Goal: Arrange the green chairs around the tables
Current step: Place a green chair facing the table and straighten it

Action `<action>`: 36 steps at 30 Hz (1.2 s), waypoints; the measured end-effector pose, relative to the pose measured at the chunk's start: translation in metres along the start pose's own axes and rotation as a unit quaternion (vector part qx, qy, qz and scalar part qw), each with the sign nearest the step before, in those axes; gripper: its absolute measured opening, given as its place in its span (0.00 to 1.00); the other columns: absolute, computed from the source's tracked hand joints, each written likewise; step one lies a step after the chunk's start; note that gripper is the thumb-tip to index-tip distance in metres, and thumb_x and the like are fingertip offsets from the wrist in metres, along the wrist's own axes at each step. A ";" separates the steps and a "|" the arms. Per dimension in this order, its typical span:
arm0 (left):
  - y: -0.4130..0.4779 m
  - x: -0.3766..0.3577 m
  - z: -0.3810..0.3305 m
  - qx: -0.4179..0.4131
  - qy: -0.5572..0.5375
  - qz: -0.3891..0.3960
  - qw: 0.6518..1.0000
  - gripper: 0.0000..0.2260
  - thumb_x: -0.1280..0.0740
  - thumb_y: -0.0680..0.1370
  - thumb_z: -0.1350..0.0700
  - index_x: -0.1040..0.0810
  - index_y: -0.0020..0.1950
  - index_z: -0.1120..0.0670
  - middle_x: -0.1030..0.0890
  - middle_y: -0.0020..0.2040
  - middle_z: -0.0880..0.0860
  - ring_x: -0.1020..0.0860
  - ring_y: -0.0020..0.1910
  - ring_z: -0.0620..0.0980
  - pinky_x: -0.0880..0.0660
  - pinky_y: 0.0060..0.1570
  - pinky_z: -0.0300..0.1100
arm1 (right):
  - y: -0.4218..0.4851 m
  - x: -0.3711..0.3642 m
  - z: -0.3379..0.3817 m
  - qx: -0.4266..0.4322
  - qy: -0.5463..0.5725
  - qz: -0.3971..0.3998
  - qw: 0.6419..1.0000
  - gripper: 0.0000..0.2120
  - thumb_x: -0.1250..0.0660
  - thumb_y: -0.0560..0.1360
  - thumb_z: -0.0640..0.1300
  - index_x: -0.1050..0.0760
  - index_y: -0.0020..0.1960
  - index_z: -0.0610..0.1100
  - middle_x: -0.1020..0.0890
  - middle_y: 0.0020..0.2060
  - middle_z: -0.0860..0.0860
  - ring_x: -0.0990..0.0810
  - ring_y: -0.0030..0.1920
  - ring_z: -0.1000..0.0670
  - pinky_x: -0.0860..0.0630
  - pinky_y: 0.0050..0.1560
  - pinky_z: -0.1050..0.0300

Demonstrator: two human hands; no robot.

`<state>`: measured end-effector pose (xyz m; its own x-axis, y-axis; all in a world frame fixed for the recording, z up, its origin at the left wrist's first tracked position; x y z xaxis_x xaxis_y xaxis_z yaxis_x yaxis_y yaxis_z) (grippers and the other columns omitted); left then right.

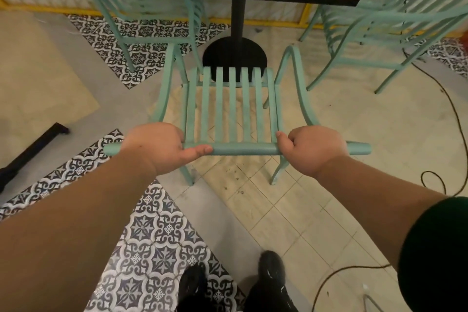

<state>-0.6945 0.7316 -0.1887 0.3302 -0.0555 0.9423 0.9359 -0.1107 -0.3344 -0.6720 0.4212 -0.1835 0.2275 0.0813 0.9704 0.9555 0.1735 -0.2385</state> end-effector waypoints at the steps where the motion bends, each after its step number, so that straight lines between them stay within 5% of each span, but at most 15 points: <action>1: 0.001 0.001 0.001 -0.001 0.000 -0.002 1.000 0.47 0.65 0.59 0.13 0.23 0.32 0.49 0.22 0.27 0.48 0.22 0.29 0.48 0.24 0.28 0.44 | 0.002 0.000 0.000 0.000 -0.001 -0.004 1.000 0.34 0.60 0.77 0.67 0.24 0.34 0.49 0.22 0.26 0.52 0.23 0.28 0.49 0.26 0.29 0.55; 10: 0.030 0.014 0.005 -0.005 0.009 -0.014 1.000 0.49 0.67 0.58 0.13 0.23 0.31 0.50 0.22 0.27 0.48 0.22 0.29 0.48 0.31 0.26 0.42 | 0.034 0.006 -0.002 0.004 -0.002 -0.039 0.999 0.35 0.61 0.77 0.66 0.24 0.32 0.49 0.23 0.25 0.52 0.23 0.26 0.50 0.24 0.28 0.56; 23: 0.063 0.027 0.026 0.001 -0.022 0.000 1.000 0.48 0.67 0.58 0.13 0.23 0.33 0.50 0.22 0.28 0.49 0.22 0.31 0.48 0.24 0.31 0.45 | 0.069 0.015 0.005 0.016 0.021 -0.042 0.999 0.36 0.64 0.74 0.68 0.25 0.32 0.50 0.23 0.25 0.52 0.24 0.25 0.50 0.30 0.25 0.58; 27: 0.062 0.032 0.027 0.019 -0.004 -0.046 0.999 0.48 0.65 0.63 0.15 0.19 0.50 0.44 0.18 0.44 0.46 0.20 0.46 0.49 0.25 0.47 0.49 | 0.073 0.018 0.000 0.026 0.076 -0.025 0.996 0.41 0.65 0.73 0.76 0.24 0.36 0.49 0.22 0.28 0.54 0.22 0.30 0.51 0.30 0.31 0.56; 30: 0.050 0.037 0.014 0.026 0.003 -0.149 0.988 0.43 0.60 0.70 0.18 0.22 0.63 0.43 0.18 0.58 0.47 0.23 0.60 0.53 0.30 0.56 0.58 | 0.067 0.034 -0.004 0.055 0.038 -0.119 0.991 0.44 0.64 0.70 0.82 0.19 0.49 0.55 0.18 0.38 0.55 0.21 0.45 0.48 0.32 0.43 0.50; 32: 0.049 0.034 -0.001 0.017 -0.013 -0.121 0.992 0.43 0.63 0.69 0.18 0.20 0.53 0.45 0.18 0.49 0.46 0.21 0.52 0.52 0.26 0.49 0.53 | 0.067 0.035 -0.001 0.070 0.013 -0.104 0.992 0.49 0.65 0.67 0.84 0.18 0.54 0.54 0.16 0.43 0.54 0.21 0.48 0.47 0.29 0.45 0.49; 34: 0.056 0.029 -0.012 0.013 -0.015 -0.070 0.997 0.44 0.67 0.64 0.16 0.25 0.39 0.47 0.22 0.36 0.47 0.22 0.37 0.48 0.29 0.35 0.45 | 0.070 0.028 0.004 0.073 0.032 -0.040 0.996 0.51 0.67 0.62 0.86 0.19 0.45 0.52 0.18 0.35 0.54 0.20 0.38 0.51 0.26 0.35 0.55; 36: 0.065 0.029 -0.012 0.013 -0.006 -0.047 0.999 0.45 0.68 0.60 0.15 0.27 0.35 0.48 0.24 0.31 0.48 0.24 0.31 0.47 0.31 0.28 0.42 | 0.075 0.021 0.009 0.077 0.030 -0.016 0.996 0.49 0.68 0.61 0.87 0.24 0.34 0.50 0.22 0.27 0.53 0.23 0.28 0.52 0.30 0.26 0.58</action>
<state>-0.6258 0.7105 -0.1828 0.2422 -0.0343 0.9696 0.9655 -0.0897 -0.2444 -0.5971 0.4448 -0.1813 0.2122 0.0148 0.9771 0.9238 0.3231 -0.2055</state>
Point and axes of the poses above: each hand's wrist, its own y-axis towards the middle knuckle, its own x-axis out of the back of the hand, z = x × y, the point moved 5 cm from there along y, towards the middle knuckle
